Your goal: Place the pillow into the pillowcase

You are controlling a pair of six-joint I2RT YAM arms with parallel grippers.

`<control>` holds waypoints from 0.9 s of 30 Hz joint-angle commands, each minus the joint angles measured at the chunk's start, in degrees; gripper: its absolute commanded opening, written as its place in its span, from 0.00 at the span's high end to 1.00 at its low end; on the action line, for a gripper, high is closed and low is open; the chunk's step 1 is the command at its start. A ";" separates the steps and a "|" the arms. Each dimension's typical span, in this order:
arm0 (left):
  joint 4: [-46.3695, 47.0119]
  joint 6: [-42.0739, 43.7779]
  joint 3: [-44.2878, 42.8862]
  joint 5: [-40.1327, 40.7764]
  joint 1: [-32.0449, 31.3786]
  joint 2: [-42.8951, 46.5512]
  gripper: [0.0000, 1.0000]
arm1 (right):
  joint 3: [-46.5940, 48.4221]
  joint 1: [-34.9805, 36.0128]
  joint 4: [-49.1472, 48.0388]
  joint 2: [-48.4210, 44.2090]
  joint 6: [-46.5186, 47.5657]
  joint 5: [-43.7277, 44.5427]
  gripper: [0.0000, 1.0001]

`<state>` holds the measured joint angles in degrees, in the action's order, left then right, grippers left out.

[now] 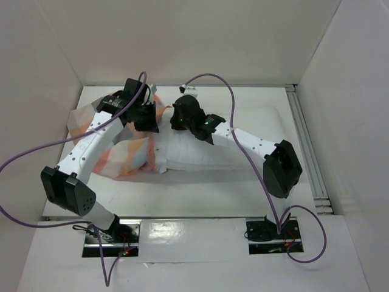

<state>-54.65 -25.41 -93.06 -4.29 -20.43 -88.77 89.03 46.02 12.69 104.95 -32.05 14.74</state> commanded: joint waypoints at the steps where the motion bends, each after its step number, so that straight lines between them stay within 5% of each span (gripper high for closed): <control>1: -2.04 0.62 1.29 -2.65 -0.67 5.71 1.00 | 1.76 -1.20 3.13 2.46 1.47 5.38 1.00; 21: 2.18 0.01 2.70 -4.05 2.94 -0.70 0.76 | -2.20 -1.72 2.08 0.26 1.47 4.86 1.00; 23: 2.88 0.01 2.70 -4.67 3.46 -1.32 1.00 | -2.73 -1.72 2.08 -0.26 1.47 4.86 1.00; 27: 3.41 0.01 3.32 -5.98 3.46 -0.79 1.00 | -2.73 -1.72 2.08 -0.27 1.47 4.34 1.00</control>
<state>-52.58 -25.65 -89.95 -7.60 -17.32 -89.89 87.55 45.43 13.89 105.49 -31.66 15.88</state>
